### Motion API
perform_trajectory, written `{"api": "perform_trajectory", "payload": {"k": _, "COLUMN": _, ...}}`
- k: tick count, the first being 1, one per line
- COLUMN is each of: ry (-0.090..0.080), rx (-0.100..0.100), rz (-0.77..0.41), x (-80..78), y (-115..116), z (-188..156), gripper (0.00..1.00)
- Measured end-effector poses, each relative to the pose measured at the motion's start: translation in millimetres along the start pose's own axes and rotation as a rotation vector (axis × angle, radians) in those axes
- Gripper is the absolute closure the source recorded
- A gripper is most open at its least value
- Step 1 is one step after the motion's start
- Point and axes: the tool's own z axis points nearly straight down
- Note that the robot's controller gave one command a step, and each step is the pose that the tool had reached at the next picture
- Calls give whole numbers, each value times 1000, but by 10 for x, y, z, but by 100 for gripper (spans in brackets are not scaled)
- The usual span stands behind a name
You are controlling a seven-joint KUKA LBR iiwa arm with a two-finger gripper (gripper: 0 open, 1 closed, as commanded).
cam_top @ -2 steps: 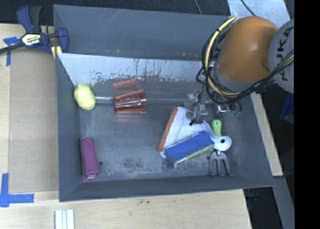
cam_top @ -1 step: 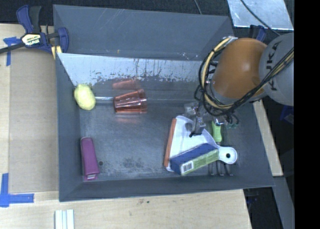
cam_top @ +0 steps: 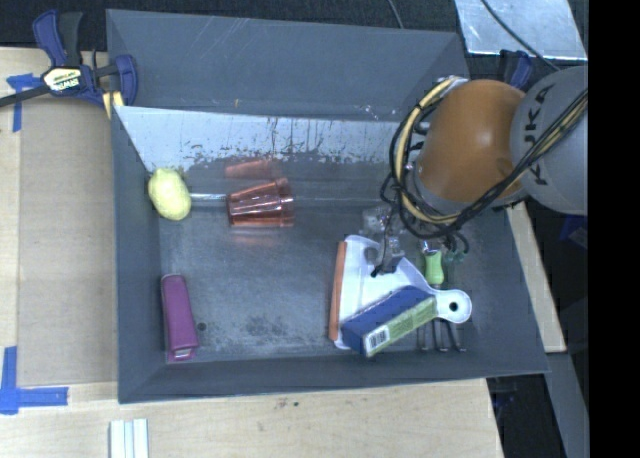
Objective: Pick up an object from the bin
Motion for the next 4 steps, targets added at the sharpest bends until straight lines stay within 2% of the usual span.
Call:
{"api": "perform_trajectory", "payload": {"k": 1, "ry": -2, "rx": -1, "rz": -23, "x": 31, "y": -2, "z": -9, "gripper": 100}}
{"api": "perform_trajectory", "payload": {"k": 2, "ry": 0, "rx": -2, "rz": -21, "x": -166, "y": 52, "z": -1003, "gripper": 100}}
{"api": "perform_trajectory", "payload": {"k": 3, "ry": -2, "rx": -1, "rz": -24, "x": -116, "y": 72, "z": -737, "gripper": 100}}
{"api": "perform_trajectory", "payload": {"k": 4, "ry": -10, "rx": 0, "rz": -243, "x": -258, "y": 610, "z": -596, "gripper": 100}}
